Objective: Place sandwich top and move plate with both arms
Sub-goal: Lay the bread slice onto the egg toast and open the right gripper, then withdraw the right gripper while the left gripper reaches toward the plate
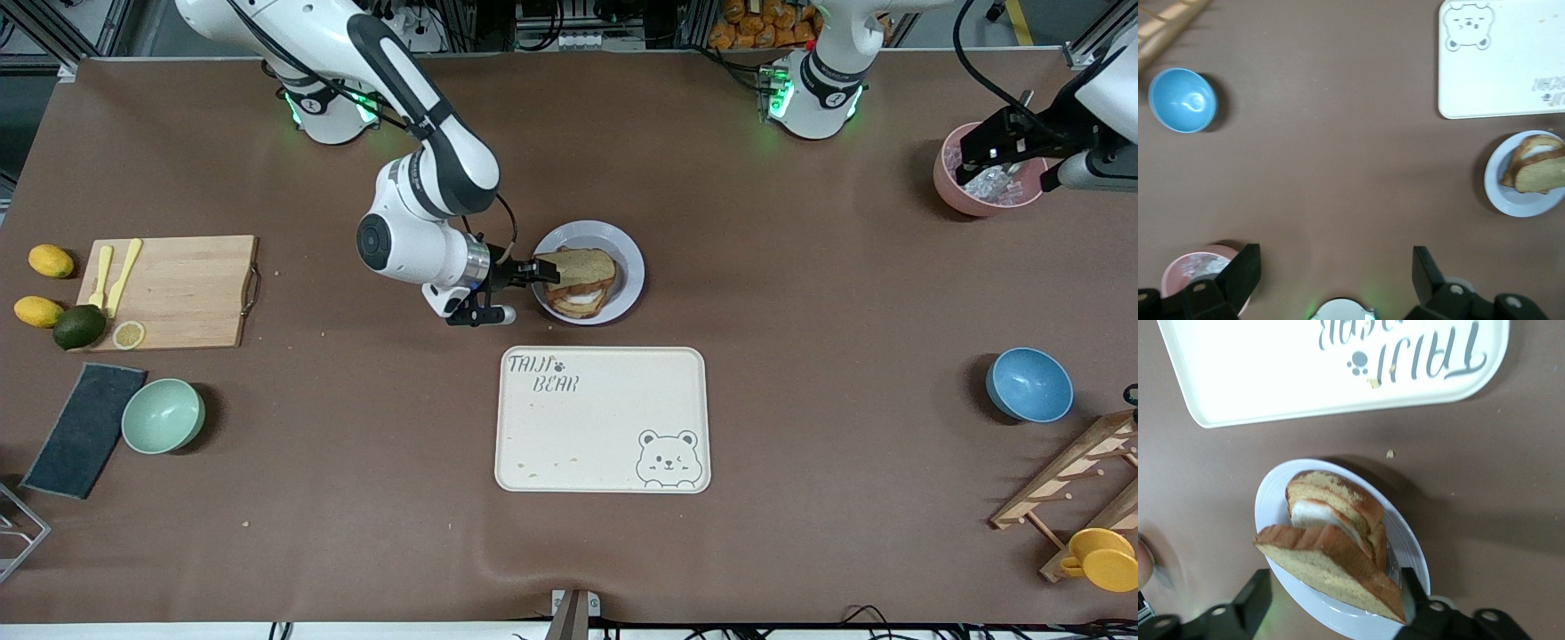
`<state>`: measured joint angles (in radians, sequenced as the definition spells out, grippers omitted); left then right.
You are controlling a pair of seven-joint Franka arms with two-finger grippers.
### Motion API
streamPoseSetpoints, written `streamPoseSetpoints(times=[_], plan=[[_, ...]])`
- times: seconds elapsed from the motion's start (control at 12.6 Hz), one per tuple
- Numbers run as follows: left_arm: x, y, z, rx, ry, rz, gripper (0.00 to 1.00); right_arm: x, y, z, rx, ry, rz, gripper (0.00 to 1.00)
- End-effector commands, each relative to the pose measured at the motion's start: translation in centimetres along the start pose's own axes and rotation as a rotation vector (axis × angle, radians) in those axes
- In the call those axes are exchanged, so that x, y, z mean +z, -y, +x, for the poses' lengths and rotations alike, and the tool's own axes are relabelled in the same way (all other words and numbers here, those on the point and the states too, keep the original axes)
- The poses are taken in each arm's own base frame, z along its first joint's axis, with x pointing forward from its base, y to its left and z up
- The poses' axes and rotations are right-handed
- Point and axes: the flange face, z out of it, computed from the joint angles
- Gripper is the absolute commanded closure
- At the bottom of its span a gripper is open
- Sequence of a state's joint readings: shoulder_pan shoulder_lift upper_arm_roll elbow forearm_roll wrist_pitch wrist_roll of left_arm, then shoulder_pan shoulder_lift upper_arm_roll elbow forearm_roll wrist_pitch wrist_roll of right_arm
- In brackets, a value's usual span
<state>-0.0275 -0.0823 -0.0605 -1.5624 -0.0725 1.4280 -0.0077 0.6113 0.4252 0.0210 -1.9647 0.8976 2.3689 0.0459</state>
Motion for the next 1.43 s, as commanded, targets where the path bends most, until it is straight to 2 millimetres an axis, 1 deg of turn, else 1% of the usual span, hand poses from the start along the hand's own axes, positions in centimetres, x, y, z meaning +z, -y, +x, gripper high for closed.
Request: streamPoseSetpoints(times=[0.0, 0.16, 0.32, 0.4, 0.56, 0.64, 0.79, 0.87, 0.95, 1.03, 1.11, 1.19, 1.27, 1.35], plan=[[1.1, 1.3, 0.3, -0.032, 0.031, -0.087, 0.00, -5.0, -0.8, 2.6, -0.021, 0.006, -0.039, 0.06], [2.3, 1.2, 0.9, -0.031, 0.056, -0.118, 0.00, -9.4, -2.1, 5.0, -0.034, 0.030, -0.097, 0.06], [3.6, 1.0, 1.7, -0.036, 0.081, -0.178, 0.00, -14.7, -3.3, 6.9, -0.043, 0.034, -0.158, 0.06], [4.4, 1.0, 2.0, -0.038, 0.099, -0.198, 0.00, -16.8, -3.7, 7.5, -0.050, 0.042, -0.193, 0.06], [6.0, 0.9, 2.6, -0.033, 0.129, -0.258, 0.00, -20.5, -4.9, 8.4, -0.053, 0.032, -0.249, 0.05], [7.2, 1.6, 3.2, -0.014, 0.146, -0.300, 0.00, -22.6, -5.5, 8.8, -0.051, 0.026, -0.277, 0.04], [10.1, 1.6, 3.8, 0.039, 0.190, -0.370, 0.00, -26.1, -6.3, 9.2, -0.039, 0.015, -0.338, 0.00], [11.6, 1.6, 4.5, 0.071, 0.210, -0.397, 0.00, -27.6, -7.4, 9.6, -0.025, -0.003, -0.348, 0.00], [13.4, 1.3, 5.2, 0.115, 0.232, -0.435, 0.00, -30.2, -8.7, 10.3, -0.008, -0.041, -0.347, 0.00], [15.5, 1.1, 5.7, 0.157, 0.256, -0.479, 0.00, -32.6, -10.2, 10.5, -0.026, -0.057, -0.366, 0.00], [17.7, 0.7, 6.2, 0.185, 0.282, -0.534, 0.00, -34.7, -11.7, 10.4, -0.057, -0.041, -0.387, 0.00], [19.7, -0.1, 6.6, 0.184, 0.311, -0.592, 0.00, -37.4, -14.1, 10.3, -0.088, -0.043, -0.380, 0.00], [21.1, -1.0, 7.0, 0.187, 0.336, -0.622, 0.00, -39.6, -16.2, 10.1, -0.126, -0.055, -0.368, 0.00], [23.0, -2.6, 7.4, 0.203, 0.370, -0.629, 0.00, -41.9, -18.4, 9.9, -0.157, -0.070, -0.359, 0.00]])
